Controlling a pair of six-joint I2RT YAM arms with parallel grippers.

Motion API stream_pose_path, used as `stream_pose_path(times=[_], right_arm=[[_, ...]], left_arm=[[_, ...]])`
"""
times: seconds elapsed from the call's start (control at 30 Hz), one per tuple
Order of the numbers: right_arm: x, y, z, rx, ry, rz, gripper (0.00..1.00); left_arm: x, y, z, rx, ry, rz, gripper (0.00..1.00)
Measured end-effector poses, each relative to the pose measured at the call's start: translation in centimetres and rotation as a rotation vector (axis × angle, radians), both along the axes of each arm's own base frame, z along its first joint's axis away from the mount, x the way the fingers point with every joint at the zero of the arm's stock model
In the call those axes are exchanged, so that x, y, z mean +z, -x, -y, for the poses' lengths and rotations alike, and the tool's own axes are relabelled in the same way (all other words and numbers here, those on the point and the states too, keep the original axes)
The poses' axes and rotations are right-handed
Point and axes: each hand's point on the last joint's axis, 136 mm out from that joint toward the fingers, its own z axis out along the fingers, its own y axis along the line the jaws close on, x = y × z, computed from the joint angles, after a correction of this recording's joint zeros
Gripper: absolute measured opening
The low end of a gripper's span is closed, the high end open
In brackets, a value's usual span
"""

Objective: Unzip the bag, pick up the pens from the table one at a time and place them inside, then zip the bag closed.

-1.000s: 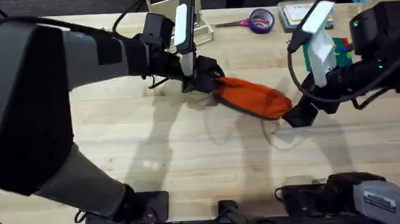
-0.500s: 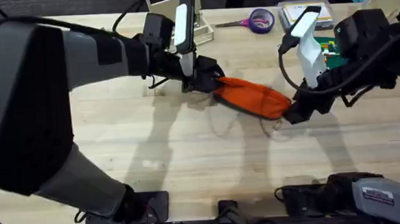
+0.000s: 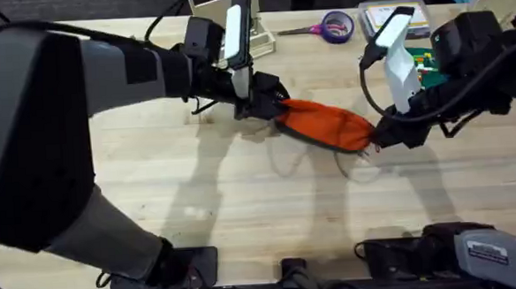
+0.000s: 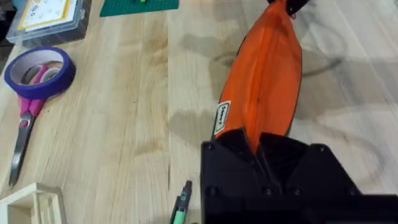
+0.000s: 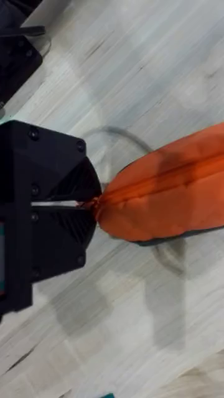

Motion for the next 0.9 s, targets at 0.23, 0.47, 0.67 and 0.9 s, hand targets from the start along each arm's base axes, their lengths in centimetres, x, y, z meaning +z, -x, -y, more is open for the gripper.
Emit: stream_pose_path(times=[0.23, 0.47, 0.67, 0.9], right_arm=[[0.1, 0.1, 0.0, 0.000, 0.000, 0.002, 0.032], [2.2, 0.1, 0.1, -0.001, 0.006, 0.069, 0.031], [4.2, 0.1, 0.2, -0.003, 0.012, 0.148, 0.031], [5.5, 0.4, 0.2, -0.003, 0.012, 0.207, 0.031]], left_arm=[[0.0, 0.0, 0.0, 0.000, 0.000, 0.000, 0.043], [-0.1, -0.1, 0.0, 0.003, -0.003, 0.001, 0.043], [0.0, 0.0, 0.0, 0.002, -0.003, 0.001, 0.043], [0.0, 0.0, 0.0, 0.002, -0.003, 0.001, 0.043]])
